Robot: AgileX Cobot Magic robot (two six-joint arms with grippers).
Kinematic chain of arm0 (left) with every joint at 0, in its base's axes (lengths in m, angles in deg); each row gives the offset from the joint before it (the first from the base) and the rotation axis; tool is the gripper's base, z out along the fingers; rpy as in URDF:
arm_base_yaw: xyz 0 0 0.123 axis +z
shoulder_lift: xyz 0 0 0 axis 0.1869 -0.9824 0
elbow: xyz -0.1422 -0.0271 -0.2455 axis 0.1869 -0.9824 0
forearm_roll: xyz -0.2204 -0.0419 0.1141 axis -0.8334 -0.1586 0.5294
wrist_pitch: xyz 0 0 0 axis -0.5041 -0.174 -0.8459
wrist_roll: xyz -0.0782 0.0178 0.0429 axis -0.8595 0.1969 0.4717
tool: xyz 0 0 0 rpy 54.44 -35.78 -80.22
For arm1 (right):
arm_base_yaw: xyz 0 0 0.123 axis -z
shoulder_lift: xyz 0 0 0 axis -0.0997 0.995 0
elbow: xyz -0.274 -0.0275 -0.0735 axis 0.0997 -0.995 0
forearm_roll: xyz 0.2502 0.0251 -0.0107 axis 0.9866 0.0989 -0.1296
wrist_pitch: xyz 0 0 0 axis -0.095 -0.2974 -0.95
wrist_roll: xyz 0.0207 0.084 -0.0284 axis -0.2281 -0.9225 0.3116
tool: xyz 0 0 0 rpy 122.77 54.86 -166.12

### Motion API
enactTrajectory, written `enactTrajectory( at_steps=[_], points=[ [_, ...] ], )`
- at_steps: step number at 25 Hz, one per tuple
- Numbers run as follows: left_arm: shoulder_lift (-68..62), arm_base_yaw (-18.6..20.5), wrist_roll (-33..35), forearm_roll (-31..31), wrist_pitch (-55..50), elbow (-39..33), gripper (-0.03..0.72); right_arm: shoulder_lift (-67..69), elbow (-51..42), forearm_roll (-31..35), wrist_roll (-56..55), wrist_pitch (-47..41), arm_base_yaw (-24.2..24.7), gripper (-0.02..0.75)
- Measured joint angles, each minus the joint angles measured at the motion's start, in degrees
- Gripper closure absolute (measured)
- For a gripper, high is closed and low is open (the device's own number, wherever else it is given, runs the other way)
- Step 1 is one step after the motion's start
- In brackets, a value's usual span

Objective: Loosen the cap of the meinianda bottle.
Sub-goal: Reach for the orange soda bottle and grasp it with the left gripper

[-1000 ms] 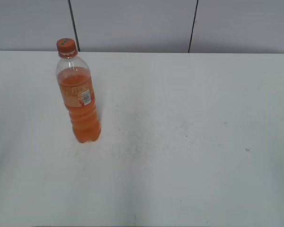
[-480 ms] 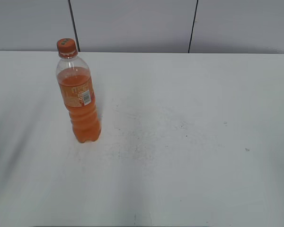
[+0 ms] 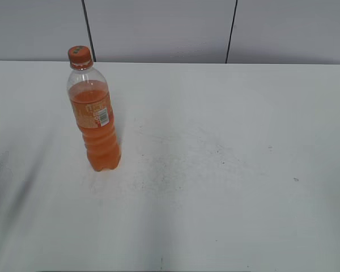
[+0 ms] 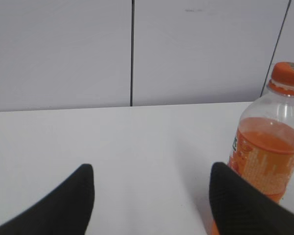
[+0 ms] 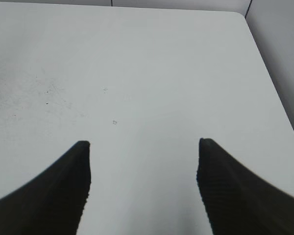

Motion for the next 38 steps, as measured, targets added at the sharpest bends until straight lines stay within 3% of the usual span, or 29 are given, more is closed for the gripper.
enactTrajectory(
  at_steps=[6,14,19,24,27,31,38],
  points=[
    [-6.49,0.00,-0.16,3.16,9.93,-3.76,0.235,0.00,0.00,0.00,0.00,0.06,0.00,0.227],
    [-18.16,0.44,-0.22,21.68,17.48,-3.76,0.237,0.00,0.00,0.00,0.00,0.12,0.00,0.227],
    [-28.81,5.56,-0.22,32.72,26.43,-2.63,0.239,0.00,0.00,0.00,0.00,0.19,0.00,0.227],
    [-37.17,13.23,-0.22,45.90,31.29,3.40,0.232,0.00,0.00,0.00,0.00,0.19,0.00,0.227],
    [-39.79,15.61,-1.29,51.60,31.15,8.23,0.176,0.00,0.00,0.00,0.00,0.19,0.00,0.227],
    [-43.47,16.40,-6.05,59.70,30.27,16.17,0.053,0.00,0.00,0.00,0.00,0.19,0.00,0.227],
    [-54.67,16.53,-17.63,75.05,33.38,31.05,0.032,0.00,0.00,0.00,0.00,0.19,0.00,0.227]
  ],
)
